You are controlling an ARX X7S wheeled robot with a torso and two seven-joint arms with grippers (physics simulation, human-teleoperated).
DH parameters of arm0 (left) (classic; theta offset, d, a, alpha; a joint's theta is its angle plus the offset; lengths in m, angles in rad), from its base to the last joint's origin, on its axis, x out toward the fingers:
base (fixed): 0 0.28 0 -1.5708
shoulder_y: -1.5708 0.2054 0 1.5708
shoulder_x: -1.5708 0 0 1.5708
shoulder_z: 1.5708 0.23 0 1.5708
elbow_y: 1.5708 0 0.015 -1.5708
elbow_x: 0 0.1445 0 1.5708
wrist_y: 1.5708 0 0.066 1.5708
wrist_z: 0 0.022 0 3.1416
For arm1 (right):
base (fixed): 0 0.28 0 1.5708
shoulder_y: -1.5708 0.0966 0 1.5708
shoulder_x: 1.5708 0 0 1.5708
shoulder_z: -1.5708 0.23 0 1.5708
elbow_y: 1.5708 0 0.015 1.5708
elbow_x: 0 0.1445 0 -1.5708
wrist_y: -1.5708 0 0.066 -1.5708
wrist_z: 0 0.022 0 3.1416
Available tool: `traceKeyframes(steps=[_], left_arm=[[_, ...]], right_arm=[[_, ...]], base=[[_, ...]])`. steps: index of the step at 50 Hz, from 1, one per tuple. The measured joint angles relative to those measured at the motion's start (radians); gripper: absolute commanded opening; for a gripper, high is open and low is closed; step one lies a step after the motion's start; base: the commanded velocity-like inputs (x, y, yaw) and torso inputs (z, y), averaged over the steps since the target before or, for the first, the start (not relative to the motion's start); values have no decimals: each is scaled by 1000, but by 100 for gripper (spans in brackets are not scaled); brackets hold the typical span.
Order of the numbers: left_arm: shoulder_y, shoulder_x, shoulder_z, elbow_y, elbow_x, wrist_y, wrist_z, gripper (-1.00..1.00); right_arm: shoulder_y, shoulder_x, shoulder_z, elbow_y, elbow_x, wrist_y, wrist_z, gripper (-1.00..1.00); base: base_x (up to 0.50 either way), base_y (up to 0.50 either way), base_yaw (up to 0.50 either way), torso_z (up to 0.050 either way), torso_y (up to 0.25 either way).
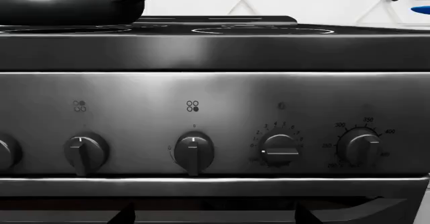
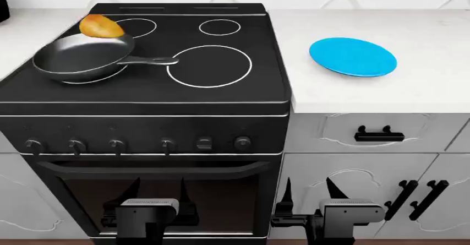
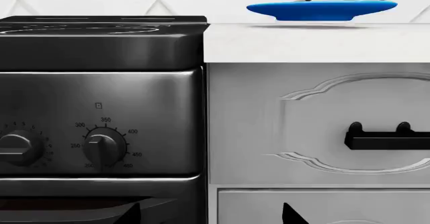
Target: Pick the chicken breast from the pan and place it on the plate.
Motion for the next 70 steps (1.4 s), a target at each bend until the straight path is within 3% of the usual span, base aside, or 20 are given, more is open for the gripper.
traceKeyframes(steps=[17, 62, 70], left_arm=[[4, -35, 46, 8, -38, -4, -30, 100], [-4, -97, 118, -1, -116, 8, -90, 100], [-6, -106, 126, -5, -124, 12, -100, 100]], right_arm=[[1, 35, -40, -2, 33, -1, 42, 100], [9, 101, -124, 1, 95, -5, 96, 100], [12, 106, -134, 7, 104, -4, 103, 100]], base=[[0, 0, 0, 0, 0], [0, 497, 0, 0, 0], [0, 52, 0, 0, 0]])
